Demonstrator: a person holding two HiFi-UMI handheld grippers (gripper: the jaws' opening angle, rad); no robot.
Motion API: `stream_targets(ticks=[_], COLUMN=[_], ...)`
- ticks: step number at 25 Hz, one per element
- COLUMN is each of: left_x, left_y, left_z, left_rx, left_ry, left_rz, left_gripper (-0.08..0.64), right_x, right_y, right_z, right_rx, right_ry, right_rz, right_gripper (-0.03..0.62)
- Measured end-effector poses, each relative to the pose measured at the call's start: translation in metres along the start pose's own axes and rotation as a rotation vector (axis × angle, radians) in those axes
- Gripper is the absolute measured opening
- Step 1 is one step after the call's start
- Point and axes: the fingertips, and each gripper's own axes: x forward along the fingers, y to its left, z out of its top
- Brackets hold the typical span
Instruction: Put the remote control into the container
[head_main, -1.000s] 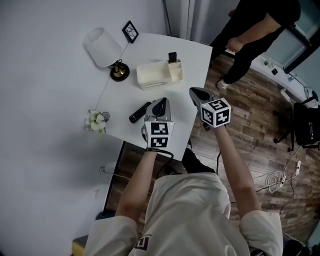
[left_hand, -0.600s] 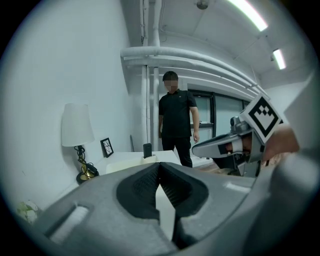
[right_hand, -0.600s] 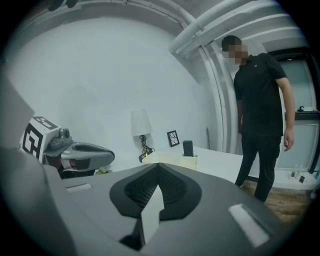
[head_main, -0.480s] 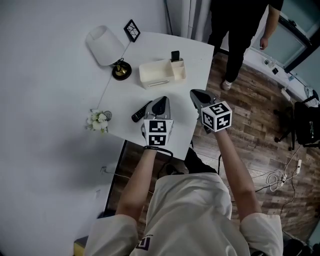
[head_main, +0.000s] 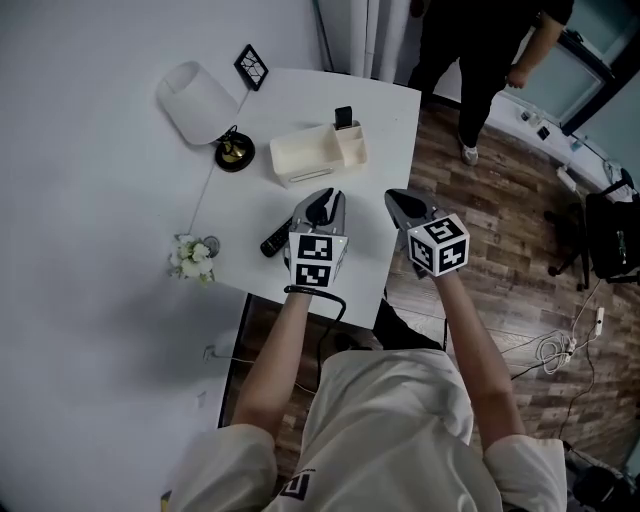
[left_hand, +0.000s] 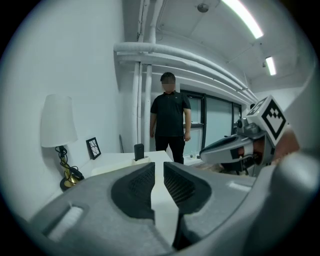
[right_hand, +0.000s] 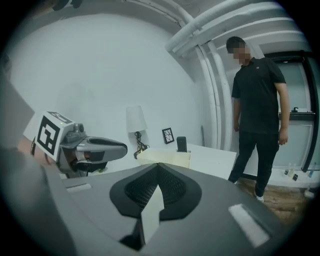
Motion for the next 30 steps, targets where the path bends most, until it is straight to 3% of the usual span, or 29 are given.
stream_targets(ticks=[4,10,13,17,21,24,27,30], left_x=[0.002,0.005,0.009,0.009,0.013,0.017,0.015,0.013], left_y=[0.026,0.083,0.088,0.084,0.081,0.083,0.082,0.086], left_z=[-0.041,-0.109,-0.14,-0.183,-0.218,-0.232,-0.222,-0.222], left_rx=[0.05,0.152,0.223,0.252,0.33,0.315,0.249,0.232], left_ry=[0.093,0.3,0.405,0.558,0.67,0.733,0.753,0.755], left_rz=[-0.099,-0.145,-0.209,-0.308,-0.359,-0.347,-0.32,-0.302], left_gripper=[0.08,0.103,0.153,0.222,0.225,0.225,0.224,0.216], right_x=[-0.013,-0.013,-0.013,-0.016,-0.02,-0.02,-0.017,-0.012], right_y=[-0.01,-0.023,-0.02,-0.022,-0.015,-0.01,-0.005,0.002], right_z=[-0.014,-0.039,-0.052,-0.063,-0.075,-0.08,-0.078,-0.072], right_rx=[-0.026,-0.006,-0.019,-0.02,-0.04,-0.058,-0.064,-0.074], right_ry=[0.036,0.086,0.113,0.143,0.185,0.205,0.208,0.202], right_rz=[-0.027,-0.053,-0.042,-0.041,-0.016,-0.001,0.015,0.037], right_gripper=[0.003,0.003,0.003,0.003,0.003,0.003,0.003,0.003])
